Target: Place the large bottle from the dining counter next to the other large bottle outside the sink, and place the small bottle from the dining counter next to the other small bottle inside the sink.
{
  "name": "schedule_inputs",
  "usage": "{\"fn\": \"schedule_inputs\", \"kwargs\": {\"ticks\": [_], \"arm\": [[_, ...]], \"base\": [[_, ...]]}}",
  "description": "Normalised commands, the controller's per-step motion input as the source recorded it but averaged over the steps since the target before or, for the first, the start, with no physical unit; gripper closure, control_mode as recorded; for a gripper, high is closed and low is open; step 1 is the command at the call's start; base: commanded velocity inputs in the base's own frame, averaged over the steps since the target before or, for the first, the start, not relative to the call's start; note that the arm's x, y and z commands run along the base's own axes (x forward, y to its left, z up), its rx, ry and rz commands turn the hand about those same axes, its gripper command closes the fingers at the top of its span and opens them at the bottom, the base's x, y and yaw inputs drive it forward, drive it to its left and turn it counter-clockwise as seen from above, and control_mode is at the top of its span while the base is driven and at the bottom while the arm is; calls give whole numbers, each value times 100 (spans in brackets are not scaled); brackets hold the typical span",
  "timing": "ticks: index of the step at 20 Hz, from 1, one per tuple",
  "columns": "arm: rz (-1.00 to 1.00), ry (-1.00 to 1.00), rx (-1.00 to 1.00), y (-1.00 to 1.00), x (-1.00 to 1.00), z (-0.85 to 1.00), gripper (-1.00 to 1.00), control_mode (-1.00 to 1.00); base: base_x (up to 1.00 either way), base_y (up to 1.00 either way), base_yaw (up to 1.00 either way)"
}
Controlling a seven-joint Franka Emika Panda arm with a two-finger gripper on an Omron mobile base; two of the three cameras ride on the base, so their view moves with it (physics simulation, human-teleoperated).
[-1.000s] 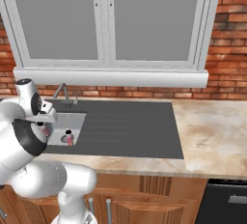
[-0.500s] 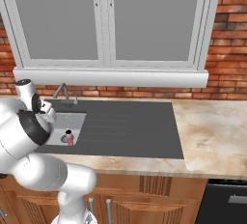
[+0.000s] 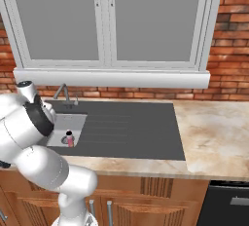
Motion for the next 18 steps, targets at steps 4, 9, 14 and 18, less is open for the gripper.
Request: {"fn": "schedule_inputs", "kwargs": {"ticks": [4, 9, 14, 18], "arm": [[0, 0, 0, 0, 28, -9, 100, -100], [0, 0, 0, 0, 22, -16, 100, -100], [0, 0, 0, 0, 10, -31, 100, -100], [-1, 0, 0, 0, 1, -29, 100, -100]], "base": [[0, 0, 0], [0, 0, 0], [0, 0, 0], [0, 0, 0]]}}
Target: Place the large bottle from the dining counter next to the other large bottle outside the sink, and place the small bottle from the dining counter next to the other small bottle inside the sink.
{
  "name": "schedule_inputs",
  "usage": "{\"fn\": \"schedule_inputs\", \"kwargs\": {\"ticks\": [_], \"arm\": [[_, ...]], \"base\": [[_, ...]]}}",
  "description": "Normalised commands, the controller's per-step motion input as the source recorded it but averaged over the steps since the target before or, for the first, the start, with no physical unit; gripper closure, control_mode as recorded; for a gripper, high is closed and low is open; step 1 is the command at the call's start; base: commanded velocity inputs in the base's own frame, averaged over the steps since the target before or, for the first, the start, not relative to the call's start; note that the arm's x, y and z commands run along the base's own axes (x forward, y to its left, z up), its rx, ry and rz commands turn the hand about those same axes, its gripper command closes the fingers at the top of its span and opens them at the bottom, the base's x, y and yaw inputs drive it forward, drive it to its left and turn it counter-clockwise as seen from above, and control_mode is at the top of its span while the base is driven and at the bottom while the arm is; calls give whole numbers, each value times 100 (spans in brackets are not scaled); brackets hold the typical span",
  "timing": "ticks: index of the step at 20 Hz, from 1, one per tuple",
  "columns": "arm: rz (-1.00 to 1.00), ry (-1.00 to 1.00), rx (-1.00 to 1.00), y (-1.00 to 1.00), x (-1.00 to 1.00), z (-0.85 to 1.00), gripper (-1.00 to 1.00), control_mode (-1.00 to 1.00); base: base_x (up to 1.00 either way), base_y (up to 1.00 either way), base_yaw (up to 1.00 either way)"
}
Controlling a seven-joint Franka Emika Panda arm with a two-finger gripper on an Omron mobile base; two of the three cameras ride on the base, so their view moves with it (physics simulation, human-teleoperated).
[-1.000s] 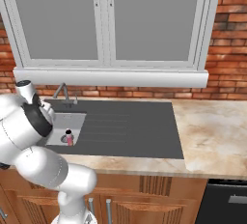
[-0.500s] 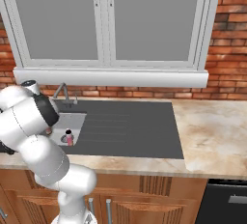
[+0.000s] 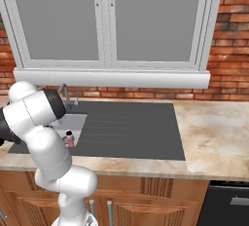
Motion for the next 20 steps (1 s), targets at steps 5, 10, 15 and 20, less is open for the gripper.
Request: {"fn": "schedule_inputs", "kwargs": {"ticks": [5, 10, 15, 20], "arm": [[-3, 0, 0, 0, 0, -16, 100, -100], [-2, -3, 0, 0, 0, -18, 100, -100], [0, -14, 0, 0, 0, -11, 100, -100], [0, -4, 0, 0, 1, -6, 100, -100]], "base": [[0, 0, 0], [0, 0, 0], [0, 0, 0], [0, 0, 0]]}}
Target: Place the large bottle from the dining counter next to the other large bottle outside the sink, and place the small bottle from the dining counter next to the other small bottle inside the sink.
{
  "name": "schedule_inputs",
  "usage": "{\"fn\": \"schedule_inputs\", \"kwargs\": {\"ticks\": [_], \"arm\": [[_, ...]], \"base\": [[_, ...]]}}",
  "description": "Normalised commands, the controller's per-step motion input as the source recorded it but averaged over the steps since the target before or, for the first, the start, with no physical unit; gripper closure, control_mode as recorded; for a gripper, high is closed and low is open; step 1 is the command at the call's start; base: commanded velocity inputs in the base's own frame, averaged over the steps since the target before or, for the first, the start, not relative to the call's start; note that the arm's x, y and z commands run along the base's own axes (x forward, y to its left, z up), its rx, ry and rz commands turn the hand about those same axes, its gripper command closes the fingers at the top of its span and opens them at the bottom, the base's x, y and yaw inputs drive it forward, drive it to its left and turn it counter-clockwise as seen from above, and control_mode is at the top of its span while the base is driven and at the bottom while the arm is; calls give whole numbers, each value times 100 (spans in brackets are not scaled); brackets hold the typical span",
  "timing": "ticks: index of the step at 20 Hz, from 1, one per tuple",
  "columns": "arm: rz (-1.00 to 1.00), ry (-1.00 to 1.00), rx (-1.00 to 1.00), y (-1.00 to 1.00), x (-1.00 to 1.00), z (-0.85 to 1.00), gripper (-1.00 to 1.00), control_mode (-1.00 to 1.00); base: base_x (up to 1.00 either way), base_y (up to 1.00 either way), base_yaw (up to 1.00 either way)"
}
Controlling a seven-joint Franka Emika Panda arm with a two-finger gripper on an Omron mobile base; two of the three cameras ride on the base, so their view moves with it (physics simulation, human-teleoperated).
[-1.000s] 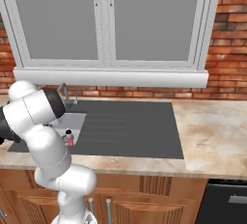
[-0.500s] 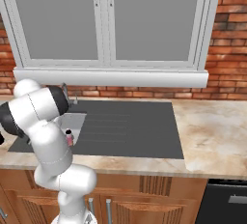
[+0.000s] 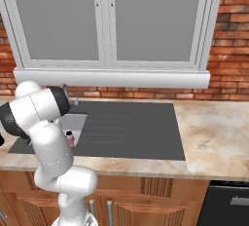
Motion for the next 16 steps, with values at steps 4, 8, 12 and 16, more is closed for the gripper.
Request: {"fn": "schedule_inputs", "kwargs": {"ticks": [4, 8, 12, 16], "arm": [[0, 6, 0, 0, 0, 0, 100, -100], [0, 10, 0, 0, 5, 0, 100, -100], [0, 4, 0, -2, 15, -9, 100, -100], [0, 0, 0, -4, 16, -24, 100, -100]], "base": [[0, 0, 0], [0, 0, 0], [0, 0, 0], [0, 0, 0]]}}
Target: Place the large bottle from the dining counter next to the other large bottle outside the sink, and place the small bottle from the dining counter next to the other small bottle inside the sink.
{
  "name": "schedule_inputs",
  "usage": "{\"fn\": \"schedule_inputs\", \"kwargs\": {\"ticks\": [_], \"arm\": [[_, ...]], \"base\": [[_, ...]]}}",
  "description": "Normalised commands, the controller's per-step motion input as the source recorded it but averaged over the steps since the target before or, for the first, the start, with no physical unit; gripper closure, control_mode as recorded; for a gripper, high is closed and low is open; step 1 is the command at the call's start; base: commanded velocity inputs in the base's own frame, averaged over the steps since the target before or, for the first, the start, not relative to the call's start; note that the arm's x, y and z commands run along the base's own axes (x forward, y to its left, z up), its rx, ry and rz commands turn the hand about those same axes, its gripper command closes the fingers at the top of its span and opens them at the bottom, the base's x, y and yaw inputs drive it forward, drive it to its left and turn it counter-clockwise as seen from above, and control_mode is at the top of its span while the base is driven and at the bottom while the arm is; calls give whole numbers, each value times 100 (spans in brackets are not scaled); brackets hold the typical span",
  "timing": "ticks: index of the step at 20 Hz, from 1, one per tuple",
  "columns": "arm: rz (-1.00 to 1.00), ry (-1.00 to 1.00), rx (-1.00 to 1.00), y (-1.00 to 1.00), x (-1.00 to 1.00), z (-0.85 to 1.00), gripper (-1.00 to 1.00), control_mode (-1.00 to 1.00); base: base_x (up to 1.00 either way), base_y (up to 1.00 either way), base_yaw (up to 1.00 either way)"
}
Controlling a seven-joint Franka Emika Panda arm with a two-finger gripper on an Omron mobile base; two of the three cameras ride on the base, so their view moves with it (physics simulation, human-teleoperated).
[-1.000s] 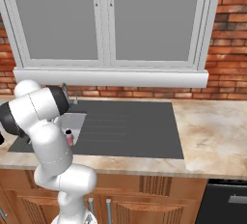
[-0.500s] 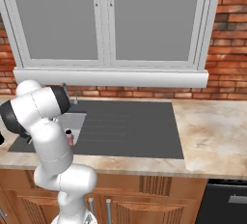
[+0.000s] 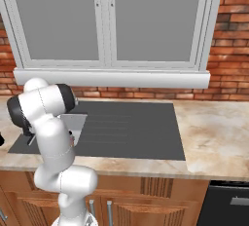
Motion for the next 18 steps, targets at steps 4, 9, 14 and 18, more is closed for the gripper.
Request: {"fn": "schedule_inputs", "kwargs": {"ticks": [4, 9, 14, 18], "arm": [[0, 0, 0, -1, 14, -23, 100, -100], [0, 0, 0, 0, 9, -19, 100, -100], [0, 0, 0, 0, 6, -18, 100, -100], [0, 0, 0, 0, 2, -16, 100, -100]], "base": [[0, 0, 0], [0, 0, 0], [0, 0, 0], [0, 0, 0]]}}
